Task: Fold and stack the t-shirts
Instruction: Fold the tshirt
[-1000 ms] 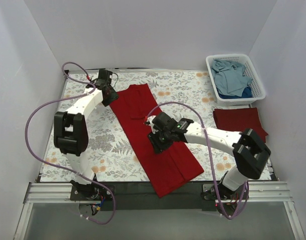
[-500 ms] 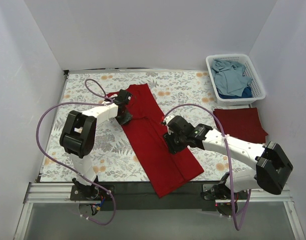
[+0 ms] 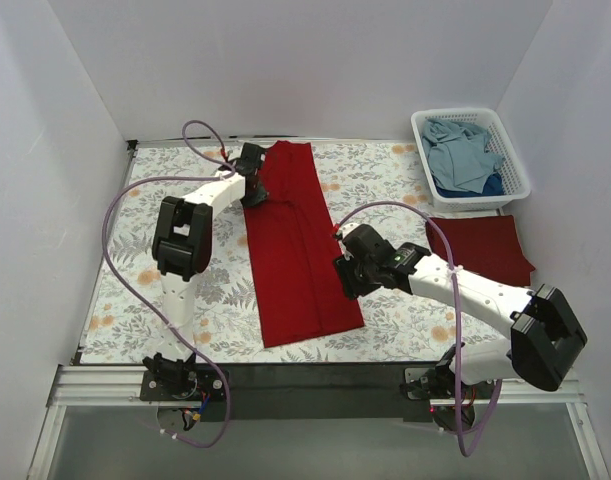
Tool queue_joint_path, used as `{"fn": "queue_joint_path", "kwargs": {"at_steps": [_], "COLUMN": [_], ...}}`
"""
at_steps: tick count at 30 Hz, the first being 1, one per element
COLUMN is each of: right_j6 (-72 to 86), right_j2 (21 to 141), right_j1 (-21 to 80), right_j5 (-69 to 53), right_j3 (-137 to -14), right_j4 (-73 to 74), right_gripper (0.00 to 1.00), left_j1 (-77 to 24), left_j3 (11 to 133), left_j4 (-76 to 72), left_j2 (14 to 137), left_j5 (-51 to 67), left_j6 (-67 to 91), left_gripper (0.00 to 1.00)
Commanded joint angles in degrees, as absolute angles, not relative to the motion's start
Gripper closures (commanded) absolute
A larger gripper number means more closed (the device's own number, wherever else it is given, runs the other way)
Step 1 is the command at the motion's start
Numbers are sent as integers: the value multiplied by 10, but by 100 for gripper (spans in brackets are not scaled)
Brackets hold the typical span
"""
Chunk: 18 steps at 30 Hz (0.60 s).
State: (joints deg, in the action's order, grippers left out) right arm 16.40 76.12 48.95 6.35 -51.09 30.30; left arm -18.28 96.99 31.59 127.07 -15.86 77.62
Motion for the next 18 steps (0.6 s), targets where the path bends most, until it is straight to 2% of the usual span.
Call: {"fn": "queue_joint_path", "kwargs": {"at_steps": [1, 4, 5, 8, 9, 15, 18], "right_j6": [175, 178, 179, 187, 187, 196, 215], "right_j2": [761, 766, 768, 767, 766, 770, 785], "right_j1": [470, 449, 443, 422, 412, 404, 405], "right_j5": [76, 63, 57, 38, 22, -36, -56], "right_j3": [-514, -517, -518, -513, -507, -490, -479], "right_j4": [293, 287, 284, 279, 272, 258, 252], "right_gripper": [45, 45, 45, 35, 35, 36, 36], "left_j1": [-178, -178, -178, -178, -178, -185, -199], "left_j3": [1054, 1091, 1099, 1064, 1017, 788, 712], "left_j4": [310, 317, 333, 341, 342, 352, 374], "left_j2": [1353, 1369, 1364, 1299, 1272, 1039, 926], "left_j5": [-150, -145, -145, -143, -148, -145, -144], "left_j6": [701, 689, 693, 711, 715, 745, 765], "left_gripper": [72, 64, 57, 45, 39, 37, 37]}}
